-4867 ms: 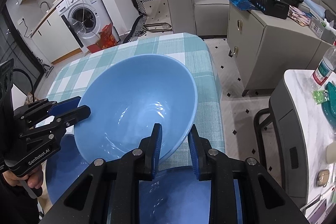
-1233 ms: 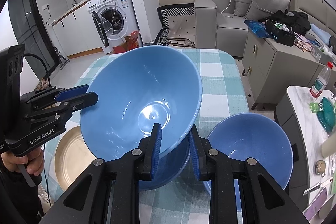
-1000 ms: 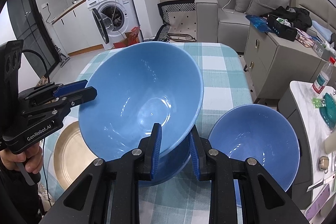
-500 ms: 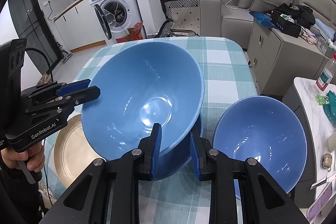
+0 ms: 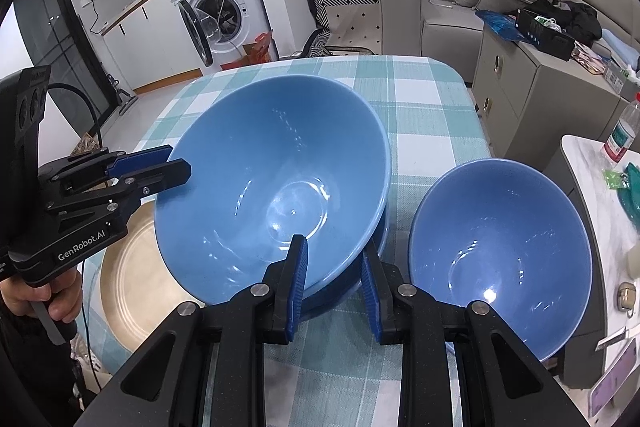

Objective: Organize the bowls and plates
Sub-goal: 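Carry the right-held blue bowl over the third blue bowl while the left gripper holds its bowl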

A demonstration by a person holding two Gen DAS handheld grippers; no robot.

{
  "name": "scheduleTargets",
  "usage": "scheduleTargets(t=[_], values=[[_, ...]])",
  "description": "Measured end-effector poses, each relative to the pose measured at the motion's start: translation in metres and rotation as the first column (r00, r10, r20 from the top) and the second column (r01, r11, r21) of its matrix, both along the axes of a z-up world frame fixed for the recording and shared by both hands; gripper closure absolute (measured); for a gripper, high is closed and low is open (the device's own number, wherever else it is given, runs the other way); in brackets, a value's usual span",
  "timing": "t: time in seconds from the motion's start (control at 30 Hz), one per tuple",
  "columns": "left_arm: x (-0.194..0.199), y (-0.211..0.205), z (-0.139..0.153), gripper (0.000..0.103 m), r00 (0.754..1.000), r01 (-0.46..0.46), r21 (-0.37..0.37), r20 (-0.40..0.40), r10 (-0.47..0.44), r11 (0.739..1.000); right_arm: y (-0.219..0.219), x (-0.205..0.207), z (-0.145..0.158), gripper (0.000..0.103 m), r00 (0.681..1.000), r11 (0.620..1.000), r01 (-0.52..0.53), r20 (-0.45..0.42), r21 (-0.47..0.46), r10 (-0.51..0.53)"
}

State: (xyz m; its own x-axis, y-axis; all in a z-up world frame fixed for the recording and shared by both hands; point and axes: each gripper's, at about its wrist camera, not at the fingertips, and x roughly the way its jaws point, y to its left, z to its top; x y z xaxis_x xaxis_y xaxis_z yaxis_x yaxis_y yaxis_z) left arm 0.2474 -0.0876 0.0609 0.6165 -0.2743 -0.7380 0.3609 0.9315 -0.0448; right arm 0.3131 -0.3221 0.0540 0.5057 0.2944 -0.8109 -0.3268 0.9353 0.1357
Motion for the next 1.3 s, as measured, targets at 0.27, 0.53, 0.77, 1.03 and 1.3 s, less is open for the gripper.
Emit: scheduleTargets(t=[0.27, 0.53, 0.77, 1.03, 1.3], values=[[0.0, -0.001, -0.009, 0.08, 1.0, -0.005, 0.013, -0.023, 0.006, 1.0, 0.001, 0.001, -0.011, 0.077, 1.0, 1.0, -0.013, -0.026, -0.007, 0.013], [0.001, -0.004, -0.012, 0.08, 0.999, 0.002, 0.03, -0.035, -0.001, 1.0, 0.002, 0.001, -0.015, 0.077, 0.999, 1.0, -0.015, -0.042, -0.022, 0.014], [0.002, -0.005, -0.016, 0.08, 0.999, 0.005, 0.037, -0.042, -0.003, 0.999, 0.003, -0.001, -0.017, 0.076, 0.999, 0.999, -0.018, -0.052, -0.042, 0.016], [0.002, -0.008, -0.02, 0.08, 0.999, 0.013, 0.054, -0.053, -0.01, 0.998, 0.006, 0.001, -0.017, 0.076, 0.998, 0.998, -0.022, -0.057, -0.063, 0.019], [0.004, -0.007, -0.025, 0.08, 0.997, 0.017, 0.06, -0.071, -0.013, 0.998, 0.011, 0.0, -0.017, 0.076, 0.998, 0.993, -0.034, -0.056, -0.11, 0.028]])
